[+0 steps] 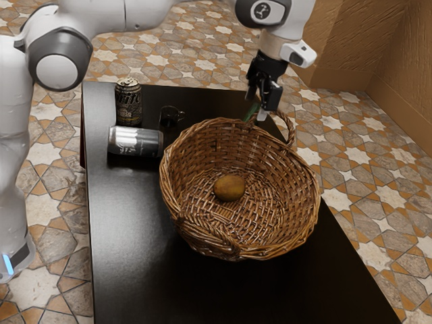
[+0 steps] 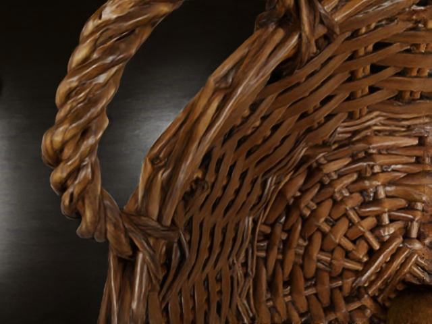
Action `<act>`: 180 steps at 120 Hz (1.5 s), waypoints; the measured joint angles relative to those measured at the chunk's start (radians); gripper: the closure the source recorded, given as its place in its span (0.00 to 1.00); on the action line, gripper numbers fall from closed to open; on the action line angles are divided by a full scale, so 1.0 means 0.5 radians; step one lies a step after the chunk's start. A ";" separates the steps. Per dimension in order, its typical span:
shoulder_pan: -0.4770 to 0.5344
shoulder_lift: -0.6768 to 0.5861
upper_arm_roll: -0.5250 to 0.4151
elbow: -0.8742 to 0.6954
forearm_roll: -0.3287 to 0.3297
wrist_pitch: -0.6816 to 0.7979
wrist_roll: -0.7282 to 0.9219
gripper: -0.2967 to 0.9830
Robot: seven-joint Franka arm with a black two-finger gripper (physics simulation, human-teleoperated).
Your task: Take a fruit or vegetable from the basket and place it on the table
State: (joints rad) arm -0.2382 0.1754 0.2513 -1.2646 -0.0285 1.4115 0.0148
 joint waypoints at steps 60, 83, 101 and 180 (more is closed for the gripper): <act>-0.014 -0.070 -0.377 -0.015 -0.015 0.026 0.142 0.23; -0.018 -0.211 -0.490 -0.430 0.052 0.175 0.234 0.23; -0.086 -0.315 -0.472 -0.667 0.072 0.303 0.263 0.23; -0.174 -0.604 -0.398 -1.239 0.064 0.711 0.072 0.23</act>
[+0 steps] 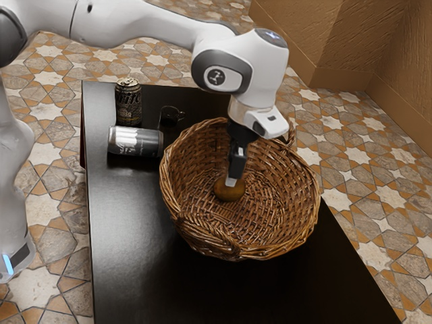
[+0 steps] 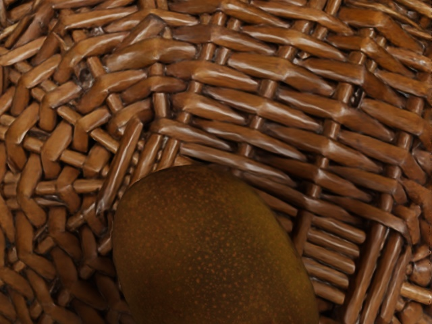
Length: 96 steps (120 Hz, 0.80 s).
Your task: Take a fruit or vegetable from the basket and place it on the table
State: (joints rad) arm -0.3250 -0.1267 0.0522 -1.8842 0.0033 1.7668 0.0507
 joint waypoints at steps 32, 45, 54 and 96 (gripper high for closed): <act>-0.048 0.010 -0.008 -0.024 -0.042 0.037 -0.194 0.23; -0.046 0.020 -0.007 -0.030 -0.045 0.046 -0.249 0.23; -0.046 0.033 -0.006 -0.050 -0.043 0.055 -0.282 0.23; -0.047 0.080 -0.001 -0.118 -0.031 0.117 -0.388 0.23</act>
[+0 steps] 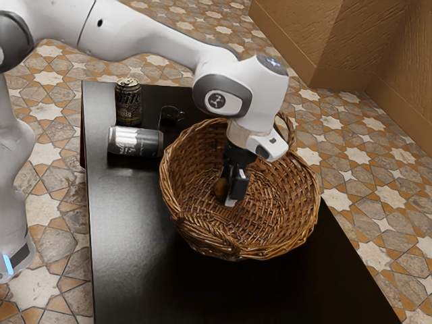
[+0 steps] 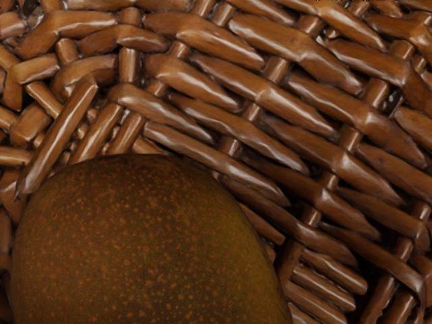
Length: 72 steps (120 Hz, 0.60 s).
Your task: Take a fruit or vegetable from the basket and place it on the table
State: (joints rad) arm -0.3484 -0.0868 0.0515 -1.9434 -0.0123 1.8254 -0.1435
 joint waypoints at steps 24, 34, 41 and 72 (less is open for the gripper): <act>0.001 0.014 0.004 -0.001 0.022 0.013 -0.037 0.23; 0.001 0.015 0.004 -0.001 0.034 0.016 -0.048 0.23; 0.001 0.016 0.006 -0.001 0.039 0.017 -0.053 0.23; -0.013 0.055 0.049 -0.001 0.043 0.022 -0.060 0.44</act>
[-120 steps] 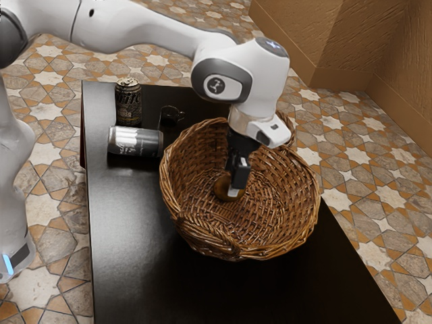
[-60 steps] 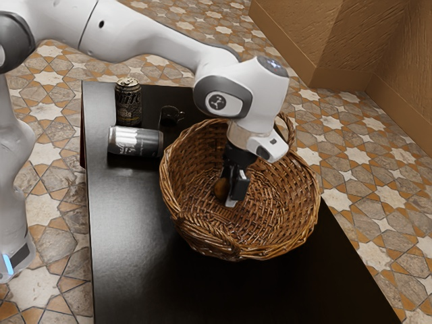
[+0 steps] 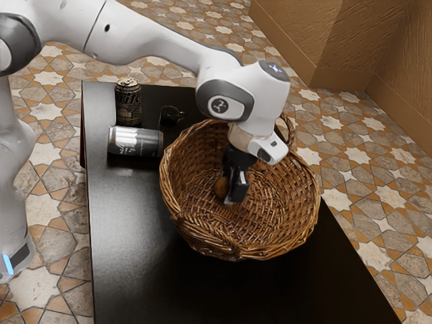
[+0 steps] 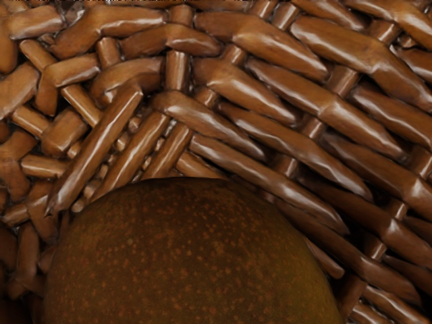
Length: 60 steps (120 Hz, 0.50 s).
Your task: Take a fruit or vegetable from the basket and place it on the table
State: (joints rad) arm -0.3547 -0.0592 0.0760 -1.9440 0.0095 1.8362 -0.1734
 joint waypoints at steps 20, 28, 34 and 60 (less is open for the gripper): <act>0.031 -0.002 0.010 0.007 0.009 0.011 0.013 0.56; 0.032 -0.009 0.004 0.077 0.013 0.005 0.021 0.57; 0.033 -0.013 -0.010 0.190 0.017 -0.021 0.029 0.57; -0.010 -0.036 -0.026 0.699 0.059 -0.254 0.098 0.55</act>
State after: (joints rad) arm -0.3596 -0.0770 0.0630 -1.5943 0.0388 1.7091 -0.1245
